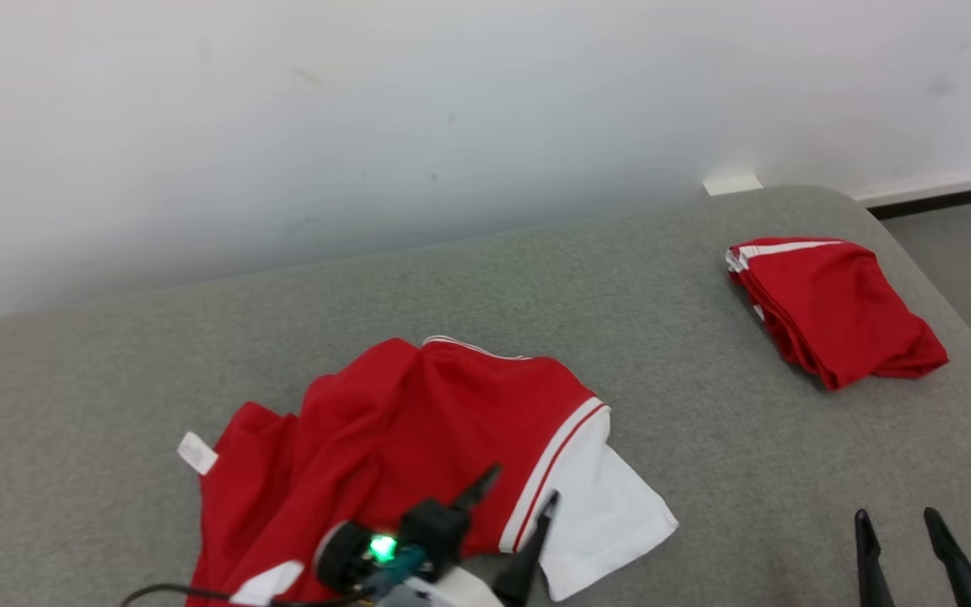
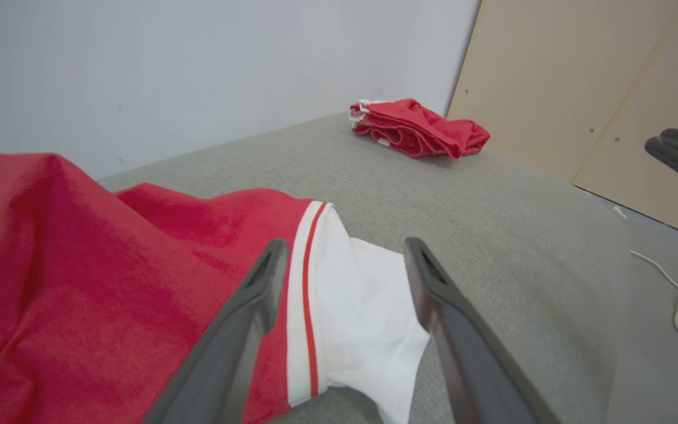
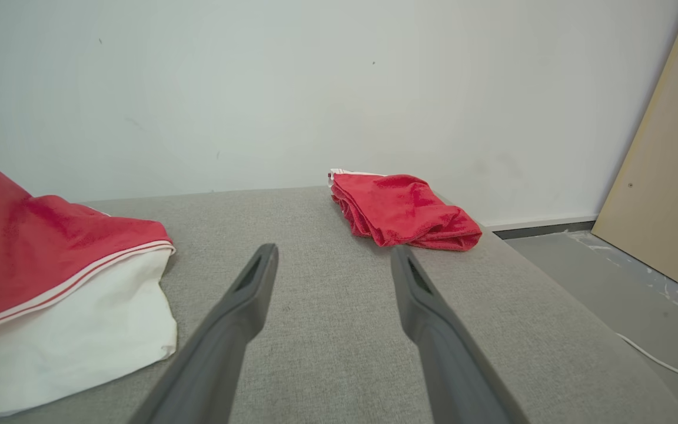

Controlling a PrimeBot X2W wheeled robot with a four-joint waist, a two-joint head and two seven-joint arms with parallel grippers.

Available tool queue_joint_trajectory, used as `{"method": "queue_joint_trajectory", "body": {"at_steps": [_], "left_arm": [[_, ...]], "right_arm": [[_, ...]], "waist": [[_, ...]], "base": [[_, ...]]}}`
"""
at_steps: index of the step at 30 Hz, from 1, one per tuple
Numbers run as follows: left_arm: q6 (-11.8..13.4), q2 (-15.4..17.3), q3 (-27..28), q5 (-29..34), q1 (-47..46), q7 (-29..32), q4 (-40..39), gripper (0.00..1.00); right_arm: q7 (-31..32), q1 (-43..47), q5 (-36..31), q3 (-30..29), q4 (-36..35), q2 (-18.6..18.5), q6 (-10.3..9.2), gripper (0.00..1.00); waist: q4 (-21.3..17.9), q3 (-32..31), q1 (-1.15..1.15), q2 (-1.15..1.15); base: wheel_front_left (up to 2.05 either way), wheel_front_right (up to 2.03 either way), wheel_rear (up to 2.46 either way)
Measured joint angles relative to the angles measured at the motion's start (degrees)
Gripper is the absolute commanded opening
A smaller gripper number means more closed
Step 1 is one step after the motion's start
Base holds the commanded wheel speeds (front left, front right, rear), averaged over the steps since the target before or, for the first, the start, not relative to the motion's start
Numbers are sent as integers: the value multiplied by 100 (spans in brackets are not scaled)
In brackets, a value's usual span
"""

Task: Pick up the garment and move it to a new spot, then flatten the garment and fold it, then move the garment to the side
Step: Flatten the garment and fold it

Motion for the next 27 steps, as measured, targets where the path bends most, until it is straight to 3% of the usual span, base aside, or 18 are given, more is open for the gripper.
{"method": "queue_joint_trajectory", "body": {"at_steps": [6,11,15,20,27], "left_arm": [[630,449,1260,432,1012,-5,-1054,100],[733,555,2100,720,1866,-7,-1396,100],[552,502,2684,898,2368,-5,-1468,100],[122,250,3372,1244,2791,-5,-1461,100],[-510,-238,4163,1756,3203,-5,-1394,100]], "right_arm": [[0,-1,-96,-245,-174,1,0,100],[0,-18,-164,-426,-161,1,0,100],[-1,-29,-162,-479,-69,2,0,100],[0,-27,-119,-458,263,1,0,100],[0,-72,8,-168,739,5,0,100]], "waist": [[322,-170,0,0],[652,-269,0,0],[926,-309,0,0],[1219,-329,0,0],[1250,-362,0,0]], "base": [[0,0,0],[0,0,0],[0,0,0],[0,0,0],[0,0,0]]}}
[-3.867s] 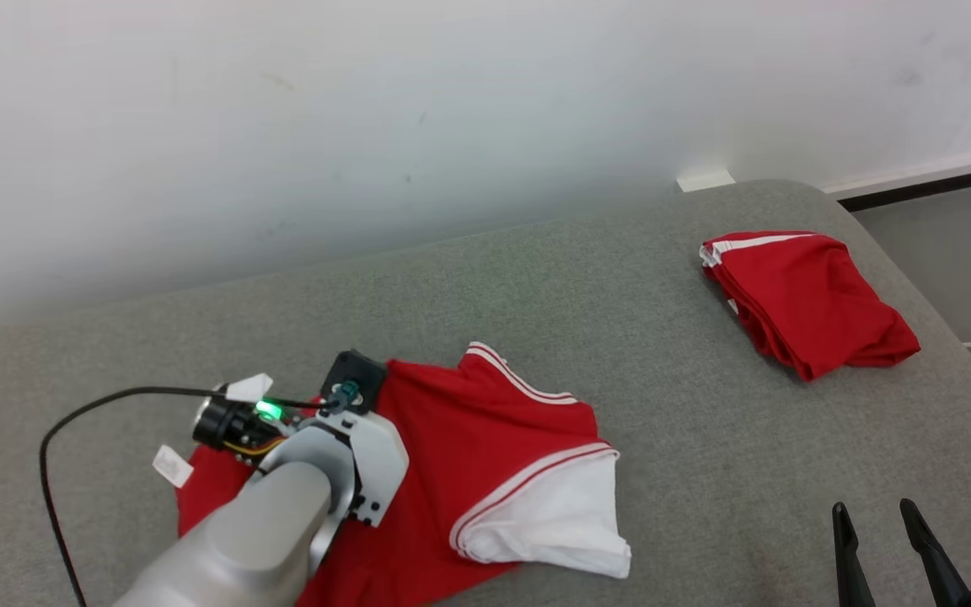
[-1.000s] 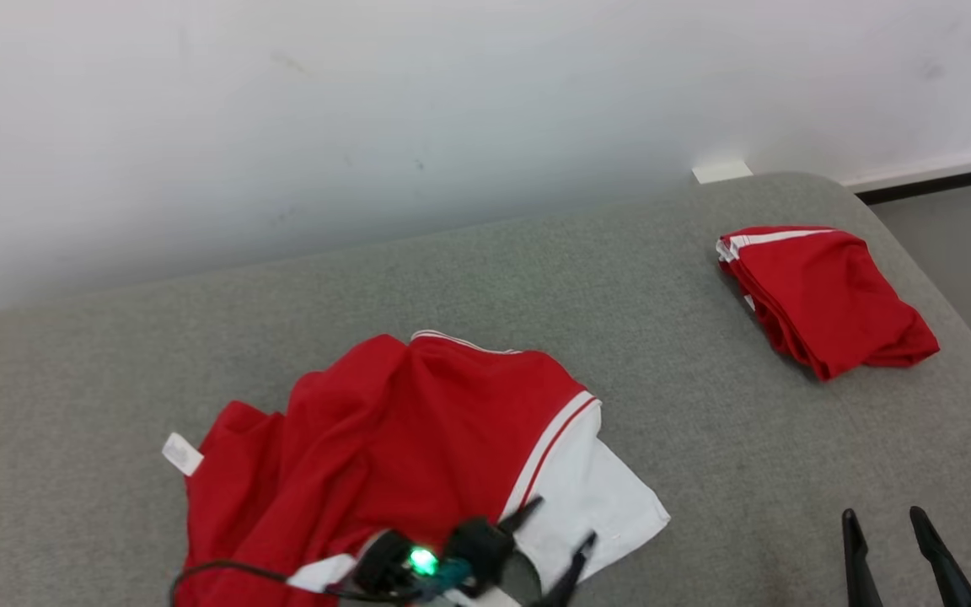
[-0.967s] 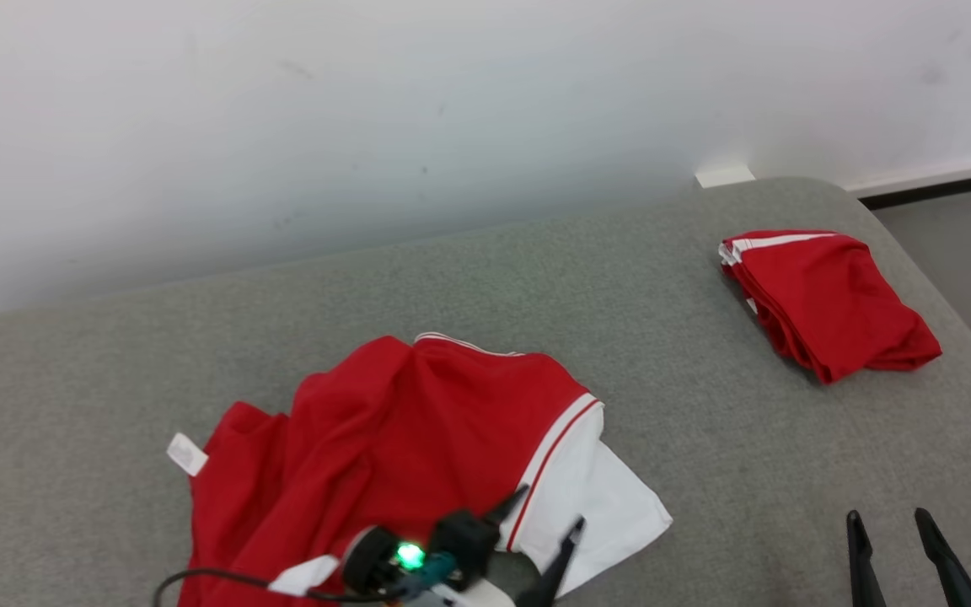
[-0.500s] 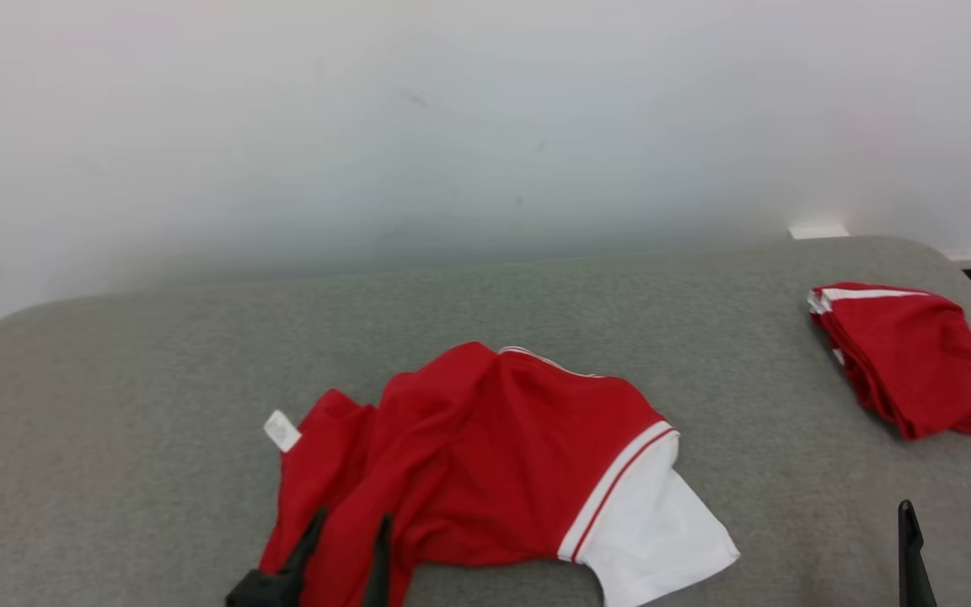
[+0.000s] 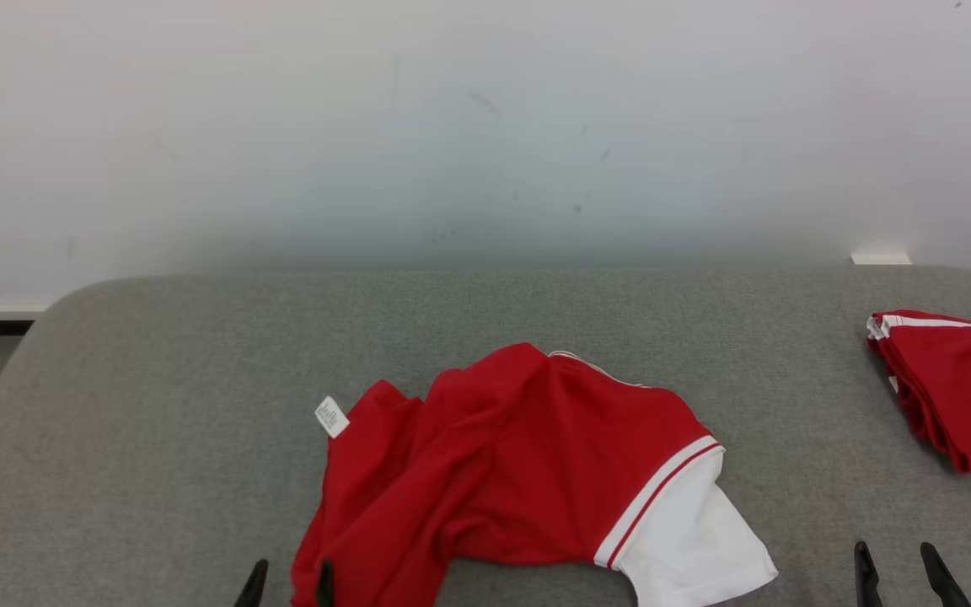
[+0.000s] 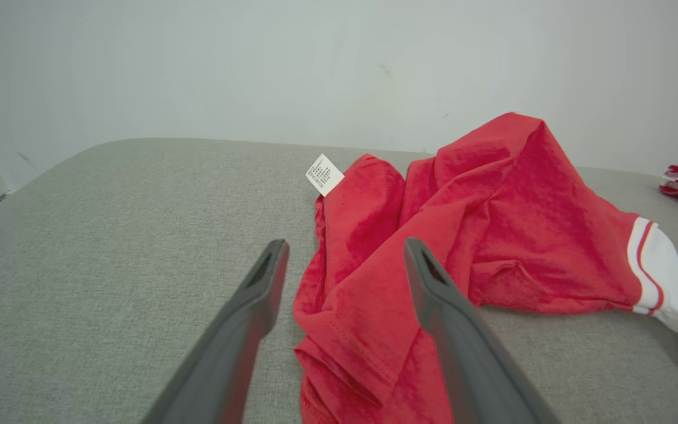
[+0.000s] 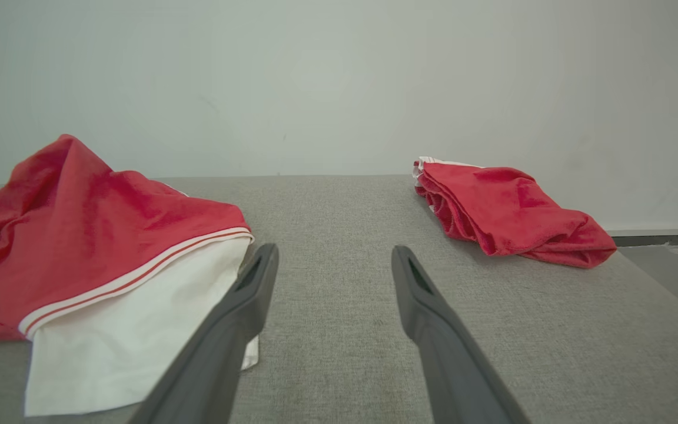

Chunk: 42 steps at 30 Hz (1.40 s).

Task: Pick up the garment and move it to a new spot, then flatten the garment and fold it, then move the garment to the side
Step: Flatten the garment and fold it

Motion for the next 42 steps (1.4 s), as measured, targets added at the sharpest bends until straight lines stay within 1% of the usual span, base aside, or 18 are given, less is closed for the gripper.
{"method": "queue_joint_trajectory", "body": {"at_steps": [3,6,13,18,19,20,22,25,27,28,29,31,36,42], "left_arm": [[-194,-168,226,175,56,0,3,100],[-380,-259,402,375,70,0,33,100],[-631,-437,679,671,82,0,57,100],[-731,-455,576,840,132,0,378,100],[-789,-439,524,867,118,19,400,100],[-877,-382,441,892,103,194,422,100],[-1051,-253,285,981,73,641,335,100],[-1226,-43,105,1022,81,1482,100,100],[-1284,21,42,991,91,1898,-54,100],[-1300,60,-4,994,91,2089,-96,100],[-1335,122,-79,1018,99,2251,-111,100],[-1361,129,-154,964,131,2460,-158,100],[-1410,110,-328,964,94,2563,-238,100],[-1410,93,-422,966,-54,2522,-201,100]], "right_arm": [[0,-37,22,108,53,-4,0,100],[0,-43,29,164,73,-4,0,100],[0,-70,49,214,54,-3,0,100],[0,-289,265,364,-9,-5,0,100],[0,-373,307,430,-8,-5,0,100],[9,-476,343,521,22,-4,0,100],[447,-673,509,761,111,-49,0,100],[1456,-928,775,1118,236,-289,0,100],[2005,-1025,723,1282,369,-538,0,100],[2243,-1056,705,1294,471,-602,0,100],[2459,-1077,680,1350,564,-638,-1,100],[2769,-1088,635,1425,732,-650,0,100],[3074,-1149,616,1470,1020,-559,0,100],[3062,-1393,511,1397,1290,-428,0,100]], "waist": [[-42,-1,0,0],[-74,4,0,0],[-85,34,0,0],[-69,48,0,0],[-60,51,0,0],[-47,55,0,0],[-14,63,1,0],[40,93,1,0],[100,117,1,0],[135,130,0,0],[168,148,0,0],[233,189,1,0],[331,343,1,0],[368,490,1,0]], "base": [[0,0,0],[0,0,0],[0,0,0],[0,0,0],[0,0,0],[0,0,0],[0,0,0],[0,0,0],[0,0,0],[0,0,0],[0,0,0],[0,0,0],[0,0,0],[0,0,0]]}}
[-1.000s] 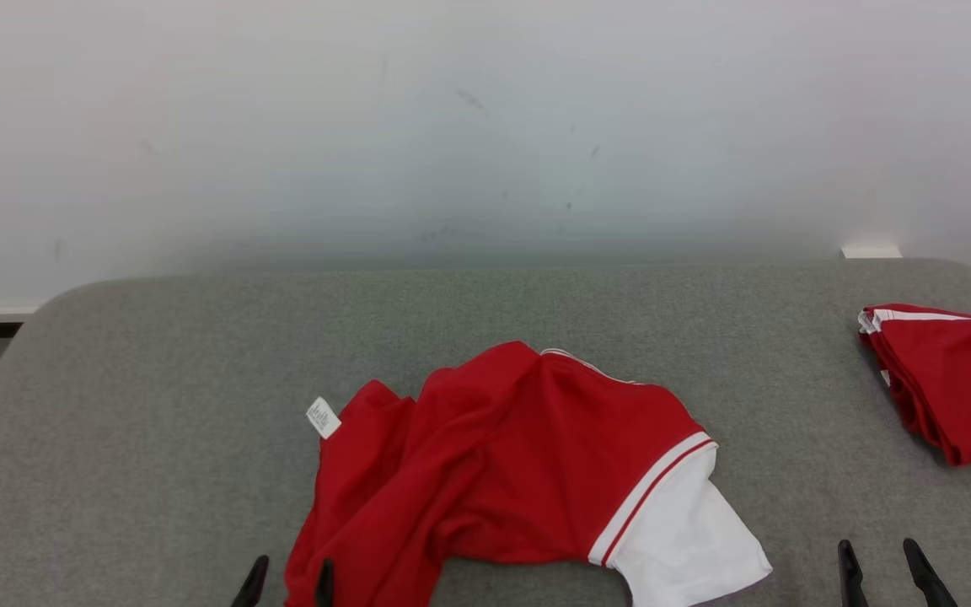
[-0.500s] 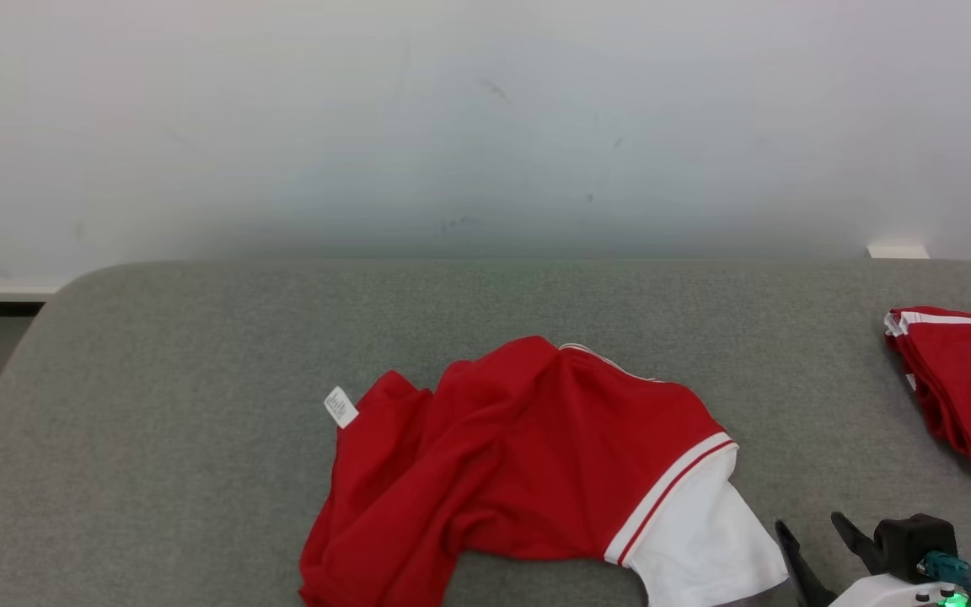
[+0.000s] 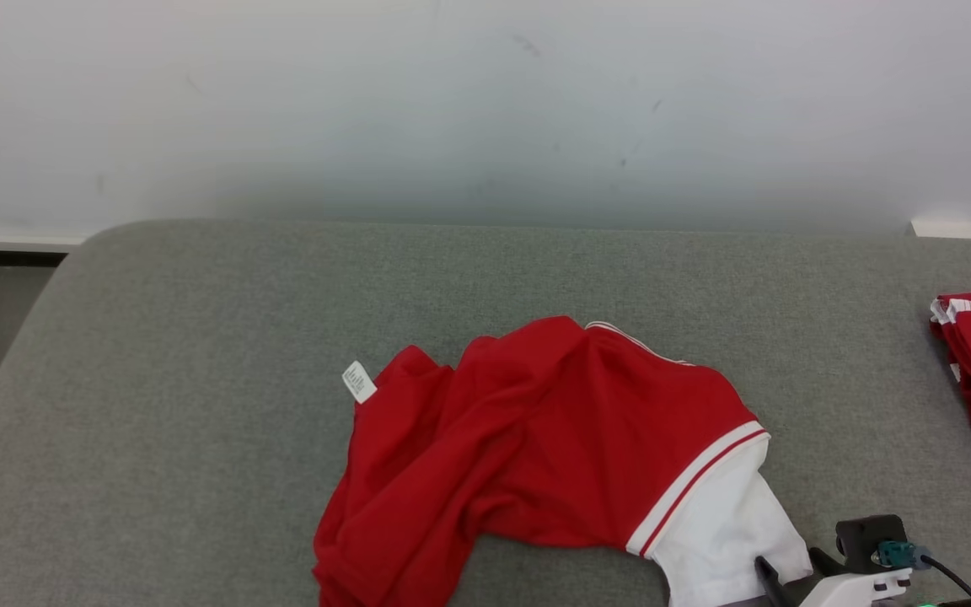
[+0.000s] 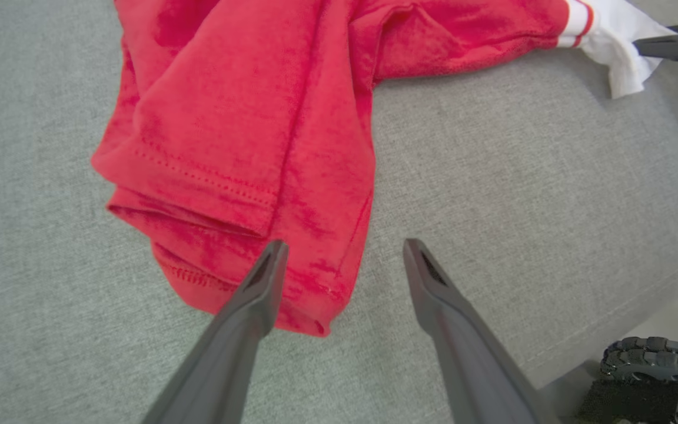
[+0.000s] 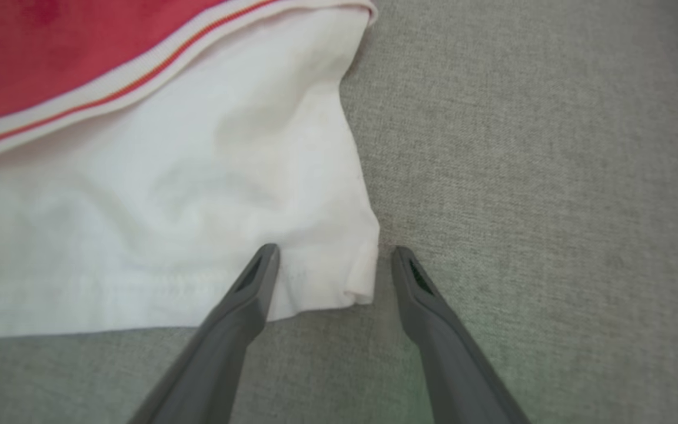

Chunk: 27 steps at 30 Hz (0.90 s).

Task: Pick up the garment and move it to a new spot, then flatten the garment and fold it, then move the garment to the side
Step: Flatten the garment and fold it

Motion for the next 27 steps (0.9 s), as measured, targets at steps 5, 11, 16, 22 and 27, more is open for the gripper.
{"method": "queue_joint_trajectory", "body": {"at_steps": [5,11,16,22,27], "left_arm": [[-4,13,-42,1,-49,-3,111,100],[60,130,-64,82,-120,44,307,100],[85,188,-54,92,-186,26,487,100],[87,220,-73,91,-294,-47,740,92],[113,223,-56,47,-393,-134,910,27]], "right_arm": [[-87,-129,37,69,156,83,-1,100],[-201,-225,135,175,244,103,-9,100],[-268,-312,190,267,278,107,-10,100],[-297,-423,241,387,339,116,-12,100],[-272,-537,391,545,453,154,-35,100]], "waist": [[-26,31,0,0],[-81,74,0,0],[-125,139,0,0],[-173,192,0,0],[-169,200,0,0]], "base": [[0,0,0],[0,0,0],[0,0,0],[0,0,0],[0,0,0]]}}
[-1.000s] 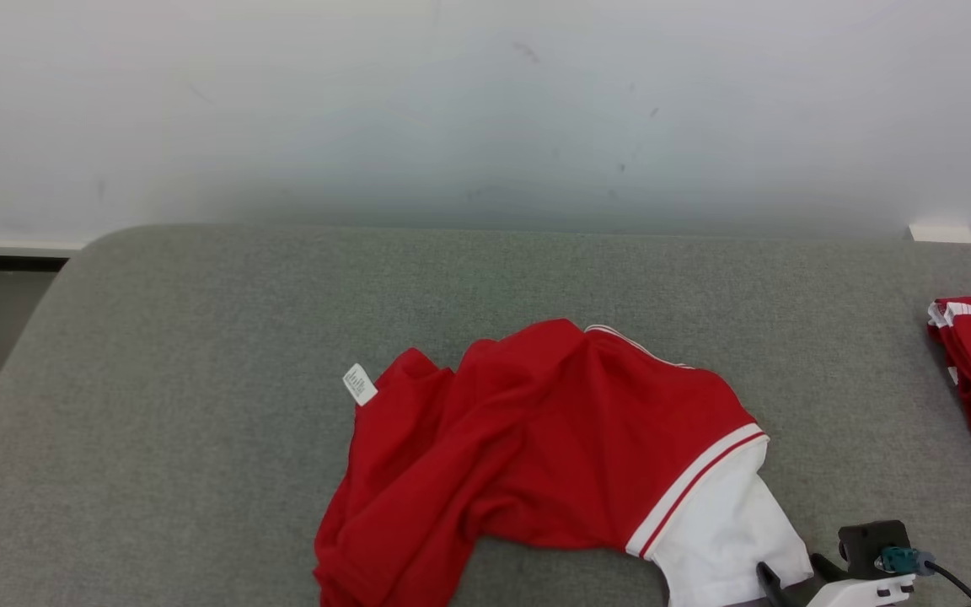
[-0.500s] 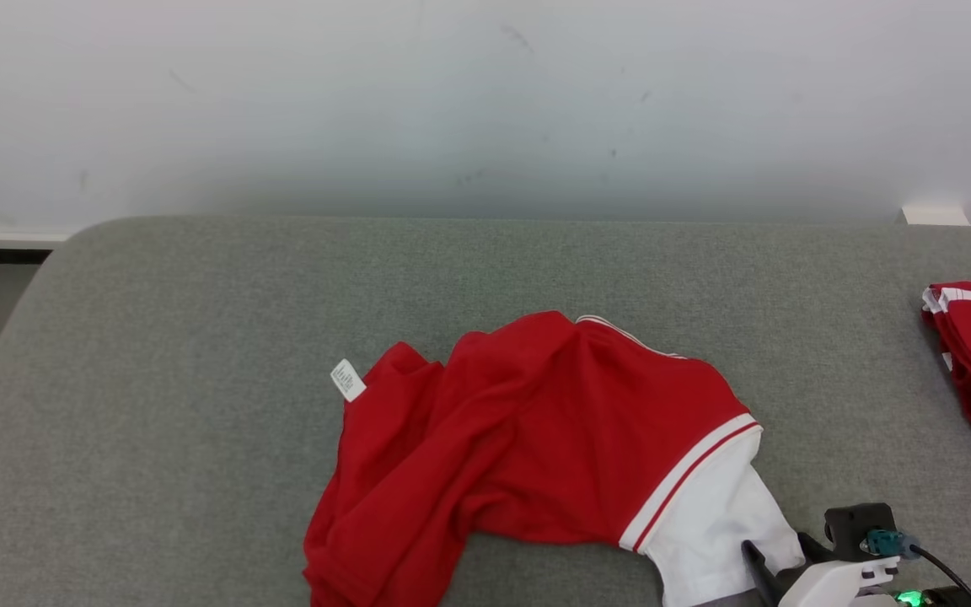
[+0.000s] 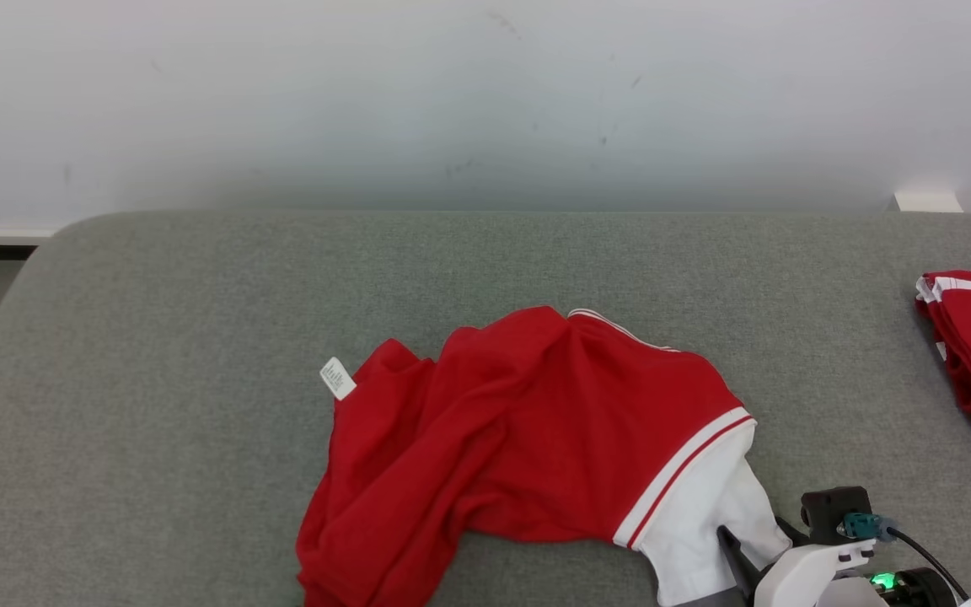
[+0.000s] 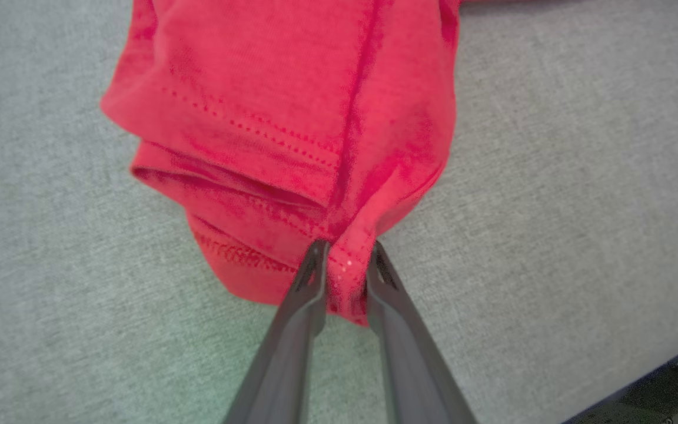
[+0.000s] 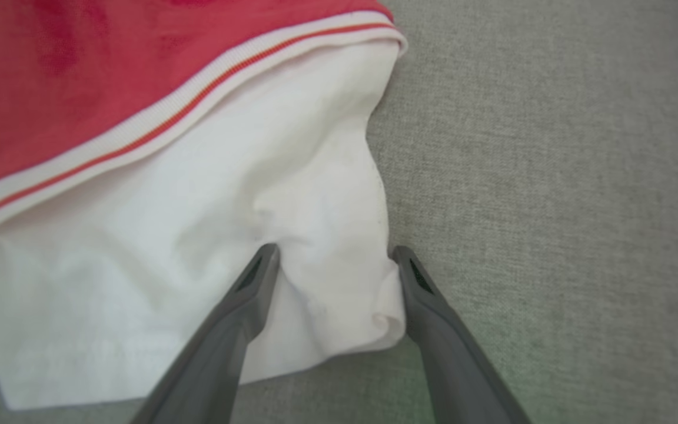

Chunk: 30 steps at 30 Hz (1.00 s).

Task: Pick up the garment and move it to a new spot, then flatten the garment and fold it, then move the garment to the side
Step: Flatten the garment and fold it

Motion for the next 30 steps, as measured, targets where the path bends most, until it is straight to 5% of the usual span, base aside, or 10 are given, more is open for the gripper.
{"method": "queue_joint_trajectory", "body": {"at_steps": [3,4,5,6,16,30], "left_arm": [[-1,-14,-19,-16,-72,-67,120,7],[-1,-30,-20,-40,-101,-89,159,0],[-1,-43,-25,-47,-118,-137,192,0],[1,-60,-18,-56,-133,-191,229,0],[66,-113,354,-557,-240,-369,-460,0],[-53,274,1067,-1679,-906,765,-3388,0]], "right_arm": [[4,-58,169,130,68,19,-4,100],[0,-77,277,163,77,35,-4,86],[-23,-98,378,187,92,58,-8,37],[-58,-118,516,196,107,90,-8,0],[-382,-298,2103,-194,-608,180,20,0],[383,-505,3169,-1856,-3595,-142,20,0]], "waist": [[21,-2,0,0],[32,-2,0,0],[39,-4,0,0],[47,-9,0,0],[102,-279,0,0],[9,-648,0,0]], "base": [[0,0,0],[0,0,0],[0,0,0],[0,0,0],[0,0,0],[0,0,0]]}}
